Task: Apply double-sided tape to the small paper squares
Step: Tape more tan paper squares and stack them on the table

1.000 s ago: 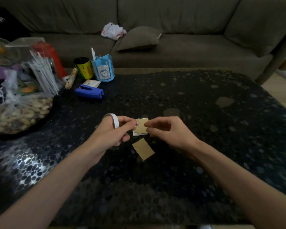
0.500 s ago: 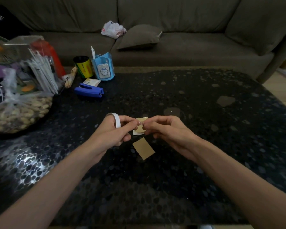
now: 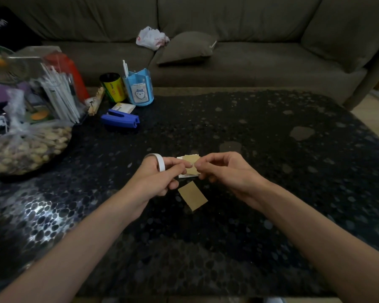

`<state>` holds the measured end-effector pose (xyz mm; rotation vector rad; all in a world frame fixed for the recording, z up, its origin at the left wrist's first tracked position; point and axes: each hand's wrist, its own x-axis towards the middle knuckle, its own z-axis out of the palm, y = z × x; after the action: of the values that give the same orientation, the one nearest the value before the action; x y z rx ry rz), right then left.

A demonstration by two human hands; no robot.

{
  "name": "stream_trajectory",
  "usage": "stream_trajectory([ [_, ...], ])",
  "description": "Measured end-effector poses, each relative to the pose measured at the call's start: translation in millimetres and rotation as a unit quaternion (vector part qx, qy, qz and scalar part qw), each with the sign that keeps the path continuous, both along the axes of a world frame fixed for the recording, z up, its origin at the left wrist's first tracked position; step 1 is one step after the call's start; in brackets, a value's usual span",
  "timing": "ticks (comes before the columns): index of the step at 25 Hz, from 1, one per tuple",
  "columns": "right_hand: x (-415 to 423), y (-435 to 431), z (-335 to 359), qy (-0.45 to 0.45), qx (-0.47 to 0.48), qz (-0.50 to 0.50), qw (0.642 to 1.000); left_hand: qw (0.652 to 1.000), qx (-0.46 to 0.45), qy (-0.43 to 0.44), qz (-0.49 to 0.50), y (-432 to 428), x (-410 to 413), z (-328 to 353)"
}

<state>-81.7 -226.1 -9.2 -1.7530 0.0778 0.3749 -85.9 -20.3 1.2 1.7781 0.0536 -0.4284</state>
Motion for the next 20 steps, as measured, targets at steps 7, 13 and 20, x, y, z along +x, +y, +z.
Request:
stream_trajectory([
  [7, 3, 3, -3, 0.007, -0.167, 0.084, 0.982, 0.985, 0.154, -0.073, -0.022, 26, 7, -13],
  [13, 4, 2, -1, 0.064, -0.203, 0.175, 0.961, 0.928, 0.294, -0.192, -0.123, 36, -2, -23],
  [20, 7, 10, -1, 0.067, -0.240, 0.209, 0.946, 0.846, 0.368, -0.325, -0.209, 54, -20, -47],
])
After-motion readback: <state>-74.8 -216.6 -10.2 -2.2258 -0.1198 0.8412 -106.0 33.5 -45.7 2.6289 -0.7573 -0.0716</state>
